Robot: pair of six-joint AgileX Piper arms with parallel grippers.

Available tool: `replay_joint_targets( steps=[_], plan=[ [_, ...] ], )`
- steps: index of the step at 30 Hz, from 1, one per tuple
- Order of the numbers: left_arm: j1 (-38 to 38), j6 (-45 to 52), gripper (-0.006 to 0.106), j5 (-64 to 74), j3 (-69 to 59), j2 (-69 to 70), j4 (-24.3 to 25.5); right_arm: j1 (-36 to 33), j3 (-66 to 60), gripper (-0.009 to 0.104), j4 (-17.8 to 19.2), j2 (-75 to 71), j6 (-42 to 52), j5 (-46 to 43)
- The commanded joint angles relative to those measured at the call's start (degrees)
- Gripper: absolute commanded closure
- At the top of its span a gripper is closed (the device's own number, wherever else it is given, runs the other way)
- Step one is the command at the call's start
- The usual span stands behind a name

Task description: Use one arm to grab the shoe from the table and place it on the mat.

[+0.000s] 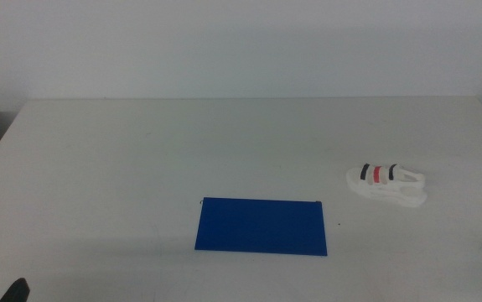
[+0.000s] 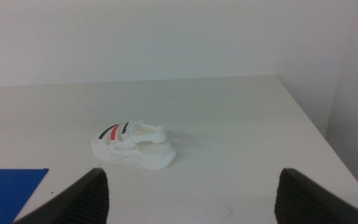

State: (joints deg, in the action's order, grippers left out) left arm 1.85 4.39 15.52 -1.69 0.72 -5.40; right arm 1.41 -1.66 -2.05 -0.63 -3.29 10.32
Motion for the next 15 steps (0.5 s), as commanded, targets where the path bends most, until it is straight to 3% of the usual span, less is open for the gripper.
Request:
replay_joint_targets(
  steps=[1, 4, 7, 15],
  plan=[
    [0.22, -0.29, 0.007, -4.57, -0.4, 0.77, -0.45, 0.37, -0.3, 0.006, 0.16, -1.5, 0.15, -4.27],
    [0.22, -0.29, 0.007, -4.57, -0.4, 0.77, -0.45, 0.37, -0.3, 0.006, 0.11, -1.5, 0.15, -4.27],
    [0.22, -0.29, 0.007, -4.57, -0.4, 0.77, -0.45, 0.37, 5.74, 0.006, -2.01, 1.87, -1.19, 1.79],
    [0.22, -0.29, 0.007, -4.57, -0.4, 0.77, -0.45, 0.37, 21.75, 0.006, -1.33, 17.75, -2.66, 14.27]
  ],
)
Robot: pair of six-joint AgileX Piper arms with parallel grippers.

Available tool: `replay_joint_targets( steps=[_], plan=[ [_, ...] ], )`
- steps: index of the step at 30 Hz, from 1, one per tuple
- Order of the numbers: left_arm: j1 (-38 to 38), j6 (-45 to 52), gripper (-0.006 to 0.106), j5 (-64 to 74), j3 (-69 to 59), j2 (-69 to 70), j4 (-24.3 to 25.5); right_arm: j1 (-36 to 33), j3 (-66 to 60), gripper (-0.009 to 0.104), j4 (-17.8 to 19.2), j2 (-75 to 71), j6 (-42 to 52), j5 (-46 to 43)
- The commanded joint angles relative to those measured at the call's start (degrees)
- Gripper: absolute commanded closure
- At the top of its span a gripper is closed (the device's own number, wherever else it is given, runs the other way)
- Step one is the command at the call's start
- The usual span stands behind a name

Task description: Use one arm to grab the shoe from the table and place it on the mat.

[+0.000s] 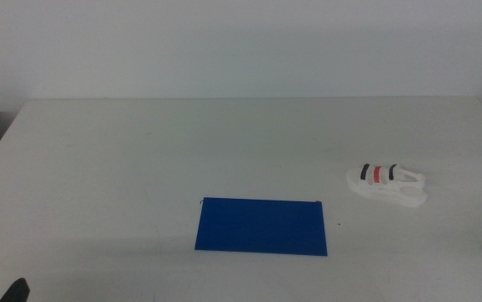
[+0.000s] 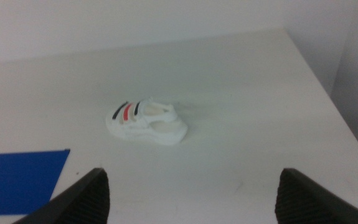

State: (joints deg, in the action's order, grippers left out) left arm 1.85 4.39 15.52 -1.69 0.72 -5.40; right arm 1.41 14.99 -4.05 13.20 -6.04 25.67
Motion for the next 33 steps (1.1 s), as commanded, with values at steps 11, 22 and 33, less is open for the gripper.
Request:
replay_joint_targets(
  steps=[11, 22, 33],
  plan=[
    [0.22, -0.29, 0.007, -4.57, -0.4, 0.77, -0.45, -1.41, 28.09, 0.006, 1.39, 29.23, 6.61, 16.63],
    [0.22, -0.29, 0.007, -4.57, -0.4, 0.77, -0.45, -8.28, 53.22, 0.006, 1.16, 57.05, 21.09, 27.88],
    [0.22, -0.29, 0.007, -4.57, -0.4, 0.77, -0.45, -8.28, 67.63, 0.006, -2.3, 75.15, 49.8, 30.13]
  ],
)
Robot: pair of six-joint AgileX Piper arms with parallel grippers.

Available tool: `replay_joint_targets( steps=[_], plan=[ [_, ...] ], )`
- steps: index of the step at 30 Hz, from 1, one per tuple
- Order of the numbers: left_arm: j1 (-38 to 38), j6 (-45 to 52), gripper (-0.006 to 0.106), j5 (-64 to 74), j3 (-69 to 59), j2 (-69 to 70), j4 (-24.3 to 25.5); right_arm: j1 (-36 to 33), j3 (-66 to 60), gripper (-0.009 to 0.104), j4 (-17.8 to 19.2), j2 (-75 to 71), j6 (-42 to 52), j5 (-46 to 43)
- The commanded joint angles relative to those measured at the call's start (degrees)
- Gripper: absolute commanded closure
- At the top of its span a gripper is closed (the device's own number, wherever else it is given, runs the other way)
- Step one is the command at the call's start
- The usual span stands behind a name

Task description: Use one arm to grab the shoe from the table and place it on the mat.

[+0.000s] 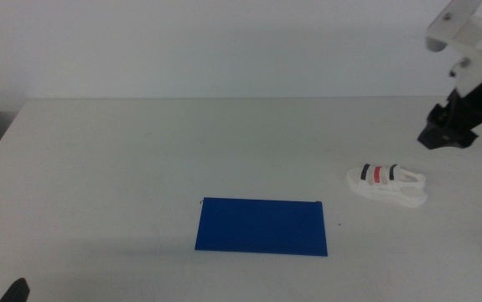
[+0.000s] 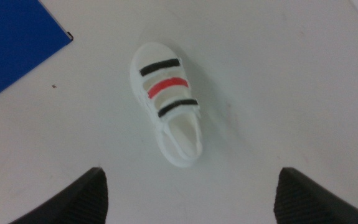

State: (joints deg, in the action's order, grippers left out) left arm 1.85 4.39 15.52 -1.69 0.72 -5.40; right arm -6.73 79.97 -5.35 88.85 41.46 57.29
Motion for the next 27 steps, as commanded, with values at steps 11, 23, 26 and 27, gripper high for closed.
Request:
replay_joint_targets(
  steps=[11, 23, 26, 27],
  plan=[
    [0.22, -0.29, 0.007, -4.57, -0.4, 0.77, -0.45, -0.42, 7.02, 0.006, -3.72, 10.8, 3.4, -2.48],
    [0.22, -0.29, 0.007, -4.57, -0.4, 0.77, -0.45, -0.42, 9.47, 0.006, -3.99, 20.13, 11.74, -5.34],
    [0.22, -0.29, 0.007, -4.57, -0.4, 0.77, -0.45, -0.42, 9.47, 0.006, -3.93, 21.6, 12.88, -5.22],
    [0.22, -0.29, 0.007, -4.57, -0.4, 0.77, -0.45, -0.42, 9.47, 0.007, -3.85, 21.95, 13.15, -5.23]
  ],
)
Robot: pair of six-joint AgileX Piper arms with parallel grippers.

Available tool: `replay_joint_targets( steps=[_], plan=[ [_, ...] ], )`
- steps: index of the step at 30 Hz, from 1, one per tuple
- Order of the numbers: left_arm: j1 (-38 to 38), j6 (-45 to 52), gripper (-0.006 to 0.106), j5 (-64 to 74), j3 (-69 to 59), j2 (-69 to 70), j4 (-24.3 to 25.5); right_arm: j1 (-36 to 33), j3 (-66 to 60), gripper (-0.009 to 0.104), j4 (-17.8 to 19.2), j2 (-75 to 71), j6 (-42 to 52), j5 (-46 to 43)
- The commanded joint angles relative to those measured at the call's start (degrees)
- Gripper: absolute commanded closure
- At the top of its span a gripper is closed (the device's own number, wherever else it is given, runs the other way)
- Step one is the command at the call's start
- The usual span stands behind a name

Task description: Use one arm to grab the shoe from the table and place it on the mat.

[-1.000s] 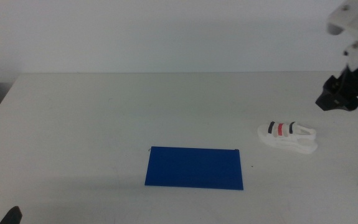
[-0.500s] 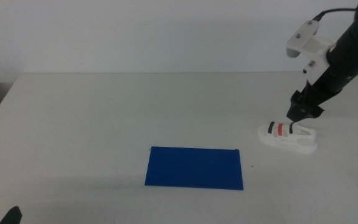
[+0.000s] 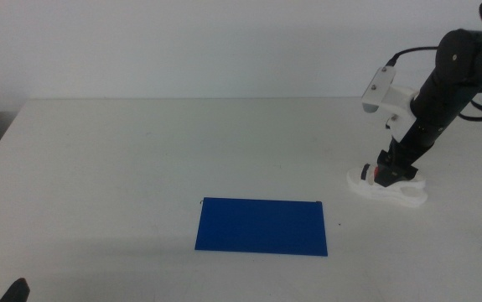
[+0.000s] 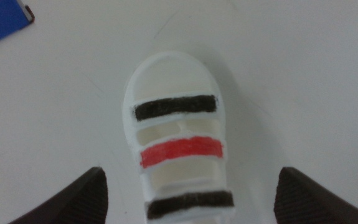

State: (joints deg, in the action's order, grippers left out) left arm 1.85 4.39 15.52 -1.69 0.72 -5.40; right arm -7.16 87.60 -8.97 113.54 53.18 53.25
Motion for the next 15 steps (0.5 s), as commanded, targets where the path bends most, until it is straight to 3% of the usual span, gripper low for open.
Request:
replay_joint_targets(
  steps=[1, 9, 12, 15],
  plan=[
    [0.22, -0.29, 0.007, -4.57, -0.4, 0.77, -0.45, 0.0, 1.85, 0.007, -0.03, -2.37, 1.6, -1.05],
    [0.22, -0.29, 0.007, -4.57, -0.4, 0.77, -0.45, 0.07, 1.8, 0.019, 1.07, 0.4, 1.55, -0.64],
    [0.22, -0.29, 0.007, -4.57, -0.4, 0.77, -0.45, 0.01, 1.8, 0.028, 1.26, 1.46, 1.51, 0.41],
    [0.22, -0.29, 0.007, -4.57, -0.4, 0.77, -0.45, 0.01, 1.8, 0.045, 1.61, 1.9, 1.51, 0.92]
  ],
)
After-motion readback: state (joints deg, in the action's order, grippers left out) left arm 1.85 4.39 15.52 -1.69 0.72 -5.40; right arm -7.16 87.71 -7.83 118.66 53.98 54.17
